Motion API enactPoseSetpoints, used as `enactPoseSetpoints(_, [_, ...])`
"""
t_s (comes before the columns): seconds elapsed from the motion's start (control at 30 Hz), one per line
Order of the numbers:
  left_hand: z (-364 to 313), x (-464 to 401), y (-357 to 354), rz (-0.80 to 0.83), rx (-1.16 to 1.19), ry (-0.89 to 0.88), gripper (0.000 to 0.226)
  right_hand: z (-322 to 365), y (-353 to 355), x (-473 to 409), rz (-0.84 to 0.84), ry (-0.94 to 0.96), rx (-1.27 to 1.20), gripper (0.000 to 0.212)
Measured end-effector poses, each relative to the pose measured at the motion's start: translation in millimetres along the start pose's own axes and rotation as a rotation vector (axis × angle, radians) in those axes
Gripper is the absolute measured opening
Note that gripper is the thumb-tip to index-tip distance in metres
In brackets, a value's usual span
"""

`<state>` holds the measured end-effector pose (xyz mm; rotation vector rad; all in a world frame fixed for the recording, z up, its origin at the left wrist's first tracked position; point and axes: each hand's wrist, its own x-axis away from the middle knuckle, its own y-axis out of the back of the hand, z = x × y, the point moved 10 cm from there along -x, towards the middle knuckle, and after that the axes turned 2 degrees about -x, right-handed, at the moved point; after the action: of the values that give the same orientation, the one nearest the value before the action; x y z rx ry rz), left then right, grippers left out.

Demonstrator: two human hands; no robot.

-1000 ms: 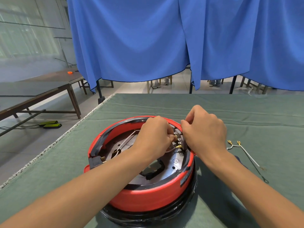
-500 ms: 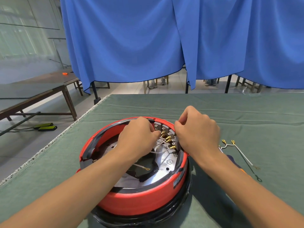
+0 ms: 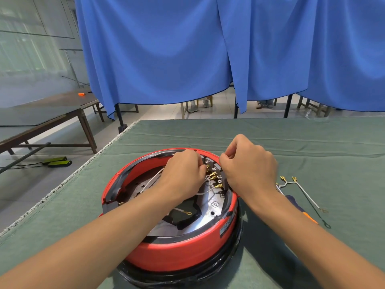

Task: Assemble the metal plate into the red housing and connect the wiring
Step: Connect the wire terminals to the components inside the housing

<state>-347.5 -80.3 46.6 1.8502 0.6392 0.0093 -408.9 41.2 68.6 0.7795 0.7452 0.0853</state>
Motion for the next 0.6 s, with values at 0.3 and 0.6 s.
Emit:
enactPoseSetpoints(0.3, [0,0,1,0.023,-0.019,0.023,0.025,-6,-6,-2,0.038,-0.031,-0.055,0.009])
enactPoseSetpoints(0.6, [-32,13,20,-0.168,-0.142,-0.232,0.033,-47,6,-19,0.175,-0.163,-0.196,0.008])
